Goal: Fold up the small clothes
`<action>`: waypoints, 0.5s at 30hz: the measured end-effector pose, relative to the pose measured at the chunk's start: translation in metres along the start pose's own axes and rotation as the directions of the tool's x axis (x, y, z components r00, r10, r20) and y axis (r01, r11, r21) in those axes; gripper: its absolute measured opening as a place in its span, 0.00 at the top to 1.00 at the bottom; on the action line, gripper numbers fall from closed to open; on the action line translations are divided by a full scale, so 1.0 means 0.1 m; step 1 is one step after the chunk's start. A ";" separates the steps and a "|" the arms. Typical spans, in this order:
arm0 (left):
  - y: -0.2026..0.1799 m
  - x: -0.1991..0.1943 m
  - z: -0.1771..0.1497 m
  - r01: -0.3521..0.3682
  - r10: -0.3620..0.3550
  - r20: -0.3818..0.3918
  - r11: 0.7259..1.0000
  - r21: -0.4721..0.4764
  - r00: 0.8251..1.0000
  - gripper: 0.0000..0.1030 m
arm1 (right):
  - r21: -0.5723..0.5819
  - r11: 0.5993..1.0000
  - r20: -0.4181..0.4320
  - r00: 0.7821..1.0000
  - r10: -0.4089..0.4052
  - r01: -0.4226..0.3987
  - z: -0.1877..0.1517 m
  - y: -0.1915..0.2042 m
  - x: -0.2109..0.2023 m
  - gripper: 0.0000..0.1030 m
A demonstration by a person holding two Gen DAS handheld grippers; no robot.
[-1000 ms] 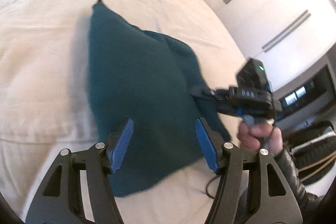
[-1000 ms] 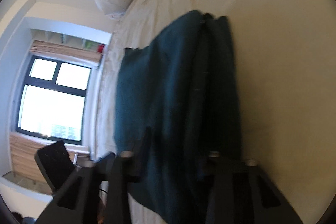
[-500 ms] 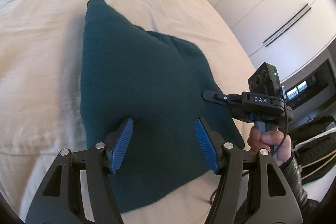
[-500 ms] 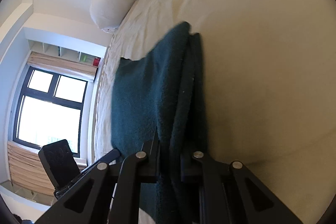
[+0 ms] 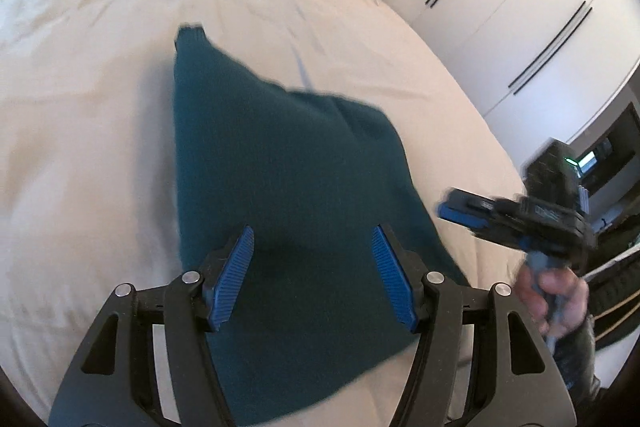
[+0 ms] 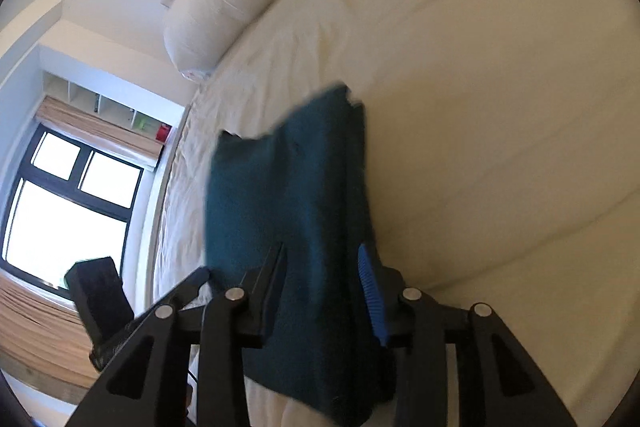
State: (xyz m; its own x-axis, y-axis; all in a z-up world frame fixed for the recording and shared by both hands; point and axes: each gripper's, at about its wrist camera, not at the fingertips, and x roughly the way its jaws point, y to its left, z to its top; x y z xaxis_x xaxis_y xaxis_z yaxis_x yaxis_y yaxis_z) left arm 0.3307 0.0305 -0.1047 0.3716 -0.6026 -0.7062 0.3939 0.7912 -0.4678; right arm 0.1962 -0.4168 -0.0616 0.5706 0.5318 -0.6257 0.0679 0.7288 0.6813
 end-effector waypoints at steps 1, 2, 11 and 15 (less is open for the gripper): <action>0.05 0.00 0.08 -0.009 0.009 0.006 1.000 0.000 1.000 0.41 | -0.028 0.999 0.006 1.000 0.031 -0.031 0.03 0.08 -0.02 0.60; 0.11 0.02 0.19 -0.022 0.022 0.018 1.000 0.007 1.000 0.41 | -0.049 0.996 0.002 0.998 0.068 -0.068 0.06 0.16 -0.01 0.60; 0.34 0.62 0.57 -0.104 0.106 -0.033 0.993 0.054 0.994 0.41 | -0.012 0.996 -0.097 0.992 0.084 -0.085 0.34 -0.10 0.84 0.54; 0.31 0.73 0.56 -0.148 0.151 -0.022 0.983 0.106 0.988 0.41 | 0.040 0.988 -0.067 0.986 0.152 -0.149 0.30 -0.24 0.83 0.60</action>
State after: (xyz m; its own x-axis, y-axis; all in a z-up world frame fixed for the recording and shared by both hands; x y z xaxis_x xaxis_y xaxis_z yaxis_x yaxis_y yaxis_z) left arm 0.4166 0.0051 -0.1411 0.4084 -0.4740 -0.7801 0.4216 0.8559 -0.2994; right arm 0.2662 -0.4027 -0.1185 0.5182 0.6639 -0.5392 0.0150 0.6233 0.7818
